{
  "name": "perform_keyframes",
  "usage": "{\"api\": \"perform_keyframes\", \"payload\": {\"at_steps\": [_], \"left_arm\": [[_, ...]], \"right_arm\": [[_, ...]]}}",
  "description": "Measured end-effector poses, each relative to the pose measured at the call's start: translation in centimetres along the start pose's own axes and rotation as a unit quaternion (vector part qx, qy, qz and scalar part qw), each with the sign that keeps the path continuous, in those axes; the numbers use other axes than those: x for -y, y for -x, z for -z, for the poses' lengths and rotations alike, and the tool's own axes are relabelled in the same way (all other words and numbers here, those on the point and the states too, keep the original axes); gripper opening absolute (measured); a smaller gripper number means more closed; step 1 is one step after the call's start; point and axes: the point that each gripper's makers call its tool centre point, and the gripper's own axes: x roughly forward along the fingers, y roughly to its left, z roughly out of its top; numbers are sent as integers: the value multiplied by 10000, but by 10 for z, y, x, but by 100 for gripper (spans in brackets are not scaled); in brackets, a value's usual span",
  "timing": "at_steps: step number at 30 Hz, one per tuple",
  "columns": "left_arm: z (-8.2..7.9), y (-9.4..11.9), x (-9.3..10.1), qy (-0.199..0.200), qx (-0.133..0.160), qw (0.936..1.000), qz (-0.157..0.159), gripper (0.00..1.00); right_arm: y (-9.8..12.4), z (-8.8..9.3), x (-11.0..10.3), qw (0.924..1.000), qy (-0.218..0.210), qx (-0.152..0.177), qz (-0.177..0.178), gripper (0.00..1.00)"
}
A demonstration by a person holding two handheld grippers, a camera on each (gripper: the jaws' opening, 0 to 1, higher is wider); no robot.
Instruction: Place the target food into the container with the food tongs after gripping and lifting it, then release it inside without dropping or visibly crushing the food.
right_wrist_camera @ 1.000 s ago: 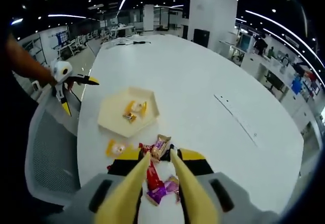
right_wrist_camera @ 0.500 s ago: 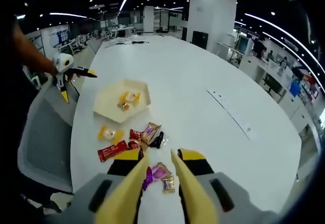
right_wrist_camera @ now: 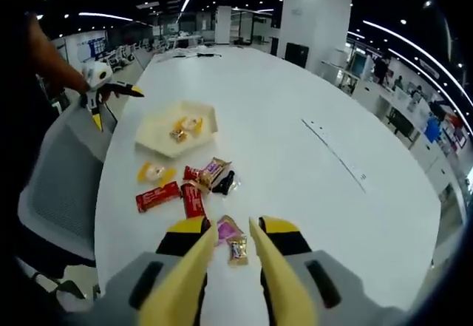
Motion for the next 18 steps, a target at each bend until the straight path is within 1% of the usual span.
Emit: {"api": "perform_keyframes", "payload": {"at_steps": [7, 8, 13, 18], "left_arm": [[2, 0, -1, 17, -73, 10000, -25, 99], [3, 0, 0, 23, -84, 10000, -20, 99], [4, -1, -1, 56, -108, 9999, -14, 99], [5, -1, -1, 66, -125, 9999, -29, 99]], "right_arm": [[-18, 23, 2, 9999, -77, -107, -65, 26], [-22, 28, 3, 9998, -78, -158, -77, 26], [-35, 44, 6, 9994, -200, -243, -119, 26], [-46, 55, 3, 9989, -284, -334, -178, 26]]}}
